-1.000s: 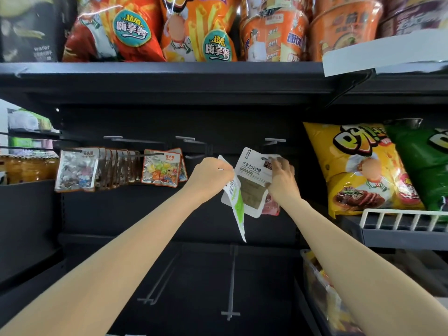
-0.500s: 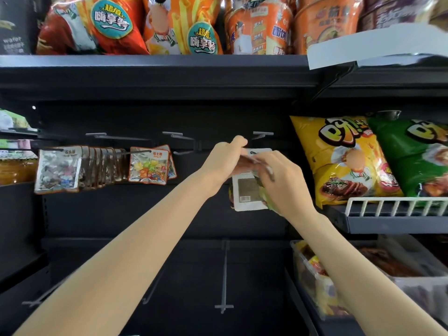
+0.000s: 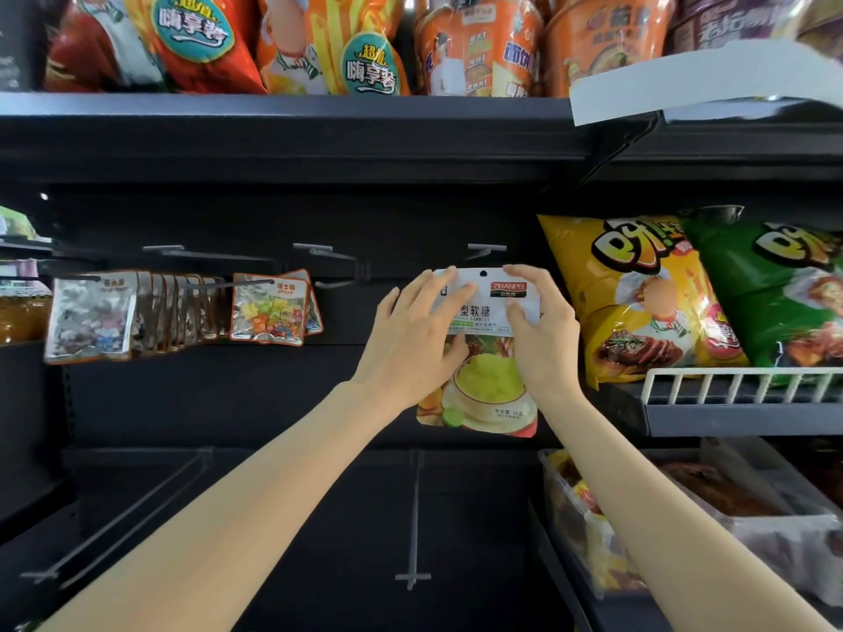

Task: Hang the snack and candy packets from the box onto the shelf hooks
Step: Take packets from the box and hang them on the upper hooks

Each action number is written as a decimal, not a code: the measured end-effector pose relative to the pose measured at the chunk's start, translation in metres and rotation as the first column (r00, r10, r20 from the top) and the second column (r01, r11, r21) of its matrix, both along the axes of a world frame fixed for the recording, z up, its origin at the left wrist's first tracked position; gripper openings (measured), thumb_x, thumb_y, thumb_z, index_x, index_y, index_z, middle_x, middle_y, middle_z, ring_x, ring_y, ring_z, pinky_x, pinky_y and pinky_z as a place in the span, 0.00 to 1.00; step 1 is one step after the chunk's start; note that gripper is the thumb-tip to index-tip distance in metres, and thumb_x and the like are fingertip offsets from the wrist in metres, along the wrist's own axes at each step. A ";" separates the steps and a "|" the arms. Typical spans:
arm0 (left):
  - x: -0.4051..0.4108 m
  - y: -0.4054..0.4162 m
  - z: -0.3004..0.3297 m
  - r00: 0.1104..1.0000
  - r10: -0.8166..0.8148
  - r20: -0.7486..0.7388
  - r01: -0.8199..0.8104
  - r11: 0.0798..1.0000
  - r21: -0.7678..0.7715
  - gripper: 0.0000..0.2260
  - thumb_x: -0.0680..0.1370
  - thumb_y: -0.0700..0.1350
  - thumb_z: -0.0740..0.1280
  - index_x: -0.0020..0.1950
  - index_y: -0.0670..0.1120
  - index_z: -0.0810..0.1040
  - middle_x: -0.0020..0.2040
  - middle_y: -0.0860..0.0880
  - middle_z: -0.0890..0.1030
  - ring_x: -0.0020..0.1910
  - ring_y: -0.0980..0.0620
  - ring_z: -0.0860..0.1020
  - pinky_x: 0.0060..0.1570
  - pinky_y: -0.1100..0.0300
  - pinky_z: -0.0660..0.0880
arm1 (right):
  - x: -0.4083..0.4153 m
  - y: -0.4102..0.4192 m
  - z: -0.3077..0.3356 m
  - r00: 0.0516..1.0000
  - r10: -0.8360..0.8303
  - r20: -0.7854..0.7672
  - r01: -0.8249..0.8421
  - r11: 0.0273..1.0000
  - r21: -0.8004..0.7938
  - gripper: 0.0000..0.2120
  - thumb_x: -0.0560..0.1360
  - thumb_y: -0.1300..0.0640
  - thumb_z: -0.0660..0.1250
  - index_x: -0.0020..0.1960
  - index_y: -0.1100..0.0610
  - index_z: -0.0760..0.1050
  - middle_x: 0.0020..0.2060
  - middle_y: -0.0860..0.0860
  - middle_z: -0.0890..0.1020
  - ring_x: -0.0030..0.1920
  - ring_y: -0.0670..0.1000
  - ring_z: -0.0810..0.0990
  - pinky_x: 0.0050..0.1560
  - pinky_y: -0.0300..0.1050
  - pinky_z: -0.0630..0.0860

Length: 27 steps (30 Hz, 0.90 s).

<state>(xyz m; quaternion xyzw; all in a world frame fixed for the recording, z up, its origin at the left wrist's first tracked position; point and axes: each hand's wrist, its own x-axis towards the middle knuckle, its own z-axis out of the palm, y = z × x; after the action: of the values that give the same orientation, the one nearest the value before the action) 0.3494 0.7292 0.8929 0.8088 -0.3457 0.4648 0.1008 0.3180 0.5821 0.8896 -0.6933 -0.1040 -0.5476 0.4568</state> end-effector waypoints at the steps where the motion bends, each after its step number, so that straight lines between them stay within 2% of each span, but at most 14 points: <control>1: 0.000 0.001 -0.001 1.000 -0.011 -0.022 0.011 1.000 -0.002 0.26 0.79 0.49 0.61 0.76 0.52 0.58 0.77 0.49 0.56 0.75 0.48 0.54 0.72 0.49 0.54 | 0.001 0.000 -0.001 1.000 -0.008 -0.015 0.008 1.000 0.002 0.17 0.78 0.66 0.61 0.63 0.52 0.74 0.59 0.47 0.77 0.49 0.32 0.75 0.49 0.25 0.71; 2: 0.000 0.001 -0.003 0.999 -0.031 -0.043 0.030 0.999 -0.016 0.26 0.79 0.48 0.61 0.76 0.52 0.58 0.77 0.49 0.56 0.75 0.47 0.56 0.71 0.49 0.56 | 0.002 0.001 -0.003 1.000 -0.009 -0.030 0.010 1.000 0.008 0.17 0.78 0.65 0.61 0.63 0.51 0.74 0.59 0.46 0.77 0.49 0.37 0.76 0.51 0.29 0.73; 5: 0.001 0.002 -0.011 0.980 -0.149 -0.128 0.139 0.986 -0.087 0.26 0.78 0.45 0.63 0.75 0.51 0.60 0.76 0.49 0.57 0.67 0.47 0.69 0.62 0.51 0.72 | 0.005 0.002 -0.009 0.999 0.003 -0.047 -0.003 1.000 0.007 0.18 0.78 0.65 0.62 0.64 0.49 0.74 0.59 0.46 0.77 0.39 0.43 0.77 0.42 0.37 0.75; 7: 0.004 0.000 -0.016 0.959 -0.219 -0.179 0.197 0.972 -0.130 0.25 0.79 0.43 0.63 0.75 0.50 0.61 0.76 0.49 0.56 0.64 0.49 0.71 0.57 0.55 0.75 | 0.009 0.001 -0.012 0.999 0.024 -0.045 -0.023 1.000 0.020 0.18 0.78 0.65 0.62 0.64 0.49 0.75 0.60 0.49 0.78 0.42 0.44 0.75 0.44 0.40 0.74; 11: 0.013 -0.005 -0.017 0.942 -0.252 -0.223 0.217 0.962 -0.168 0.25 0.79 0.42 0.63 0.75 0.50 0.60 0.77 0.49 0.55 0.66 0.48 0.69 0.58 0.53 0.75 | 0.020 -0.003 -0.013 0.998 -0.002 -0.065 0.003 1.000 0.018 0.18 0.78 0.64 0.61 0.65 0.49 0.74 0.58 0.50 0.79 0.37 0.39 0.69 0.41 0.33 0.68; 14: 0.022 -0.010 -0.015 0.937 -0.185 -0.297 0.156 0.980 -0.120 0.27 0.79 0.41 0.61 0.76 0.52 0.56 0.77 0.49 0.51 0.66 0.47 0.69 0.58 0.52 0.75 | 0.030 -0.006 -0.009 0.979 -0.152 -0.139 0.142 0.987 -0.075 0.19 0.79 0.62 0.62 0.68 0.50 0.71 0.55 0.52 0.76 0.39 0.40 0.70 0.39 0.25 0.67; 16: 0.031 -0.014 -0.012 0.936 -0.122 -0.330 0.103 0.992 -0.073 0.29 0.79 0.40 0.61 0.77 0.52 0.53 0.78 0.50 0.48 0.67 0.45 0.68 0.58 0.53 0.74 | 0.037 -0.007 -0.007 0.946 -0.251 -0.204 0.217 0.960 -0.176 0.23 0.78 0.60 0.63 0.72 0.48 0.67 0.59 0.52 0.71 0.40 0.39 0.69 0.40 0.22 0.65; 18: 0.041 -0.020 -0.007 0.928 -0.062 -0.367 0.050 0.998 -0.040 0.31 0.79 0.39 0.61 0.77 0.52 0.50 0.78 0.51 0.45 0.70 0.42 0.65 0.61 0.53 0.72 | 0.046 -0.008 -0.008 0.924 -0.268 -0.271 0.207 0.950 -0.235 0.27 0.78 0.61 0.64 0.74 0.46 0.62 0.65 0.54 0.65 0.47 0.41 0.72 0.50 0.27 0.70; 19: 0.047 -0.024 -0.005 0.916 -0.036 -0.399 0.027 0.999 -0.029 0.32 0.79 0.39 0.62 0.77 0.52 0.49 0.78 0.51 0.43 0.72 0.42 0.62 0.64 0.53 0.71 | 0.051 -0.009 -0.009 0.917 -0.269 -0.295 0.194 0.946 -0.260 0.30 0.77 0.63 0.65 0.74 0.46 0.60 0.67 0.55 0.62 0.54 0.46 0.74 0.55 0.35 0.74; 20: 0.052 -0.028 -0.003 0.902 -0.013 -0.431 0.006 1.000 -0.017 0.34 0.78 0.39 0.63 0.78 0.53 0.48 0.78 0.51 0.42 0.74 0.41 0.59 0.66 0.52 0.69 | 0.057 -0.010 -0.009 0.905 -0.282 -0.319 0.189 0.937 -0.293 0.33 0.76 0.66 0.65 0.75 0.45 0.58 0.69 0.56 0.59 0.62 0.51 0.72 0.59 0.43 0.75; 22: 0.062 -0.035 0.000 0.876 0.028 -0.482 -0.027 1.000 0.009 0.36 0.78 0.39 0.64 0.78 0.53 0.46 0.78 0.52 0.39 0.74 0.39 0.58 0.66 0.50 0.69 | 0.068 -0.011 -0.008 0.863 -0.332 -0.382 0.194 0.914 -0.355 0.38 0.75 0.69 0.65 0.76 0.44 0.54 0.71 0.56 0.54 0.70 0.57 0.63 0.63 0.49 0.73; 24: 0.068 -0.041 0.003 0.851 0.051 -0.523 -0.049 0.999 0.017 0.36 0.78 0.38 0.64 0.78 0.53 0.46 0.77 0.52 0.38 0.73 0.38 0.58 0.65 0.49 0.70 | 0.073 -0.011 -0.006 0.818 -0.389 -0.424 0.216 0.890 -0.400 0.38 0.75 0.68 0.64 0.76 0.45 0.52 0.72 0.57 0.51 0.73 0.58 0.55 0.65 0.52 0.69; 27: 0.071 -0.045 0.008 0.845 0.081 -0.529 -0.088 0.996 0.012 0.33 0.78 0.40 0.63 0.78 0.53 0.49 0.78 0.53 0.40 0.73 0.37 0.58 0.66 0.48 0.67 | 0.076 -0.007 -0.005 0.798 -0.490 -0.351 0.305 0.831 -0.465 0.34 0.75 0.66 0.65 0.76 0.49 0.56 0.73 0.59 0.51 0.73 0.60 0.50 0.69 0.55 0.66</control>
<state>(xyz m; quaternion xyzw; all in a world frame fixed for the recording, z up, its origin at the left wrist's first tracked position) 0.4199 0.6844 0.9012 0.9192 -0.2660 0.2305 0.1766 0.3935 0.5746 0.8851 -0.8836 0.0517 -0.4228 0.1947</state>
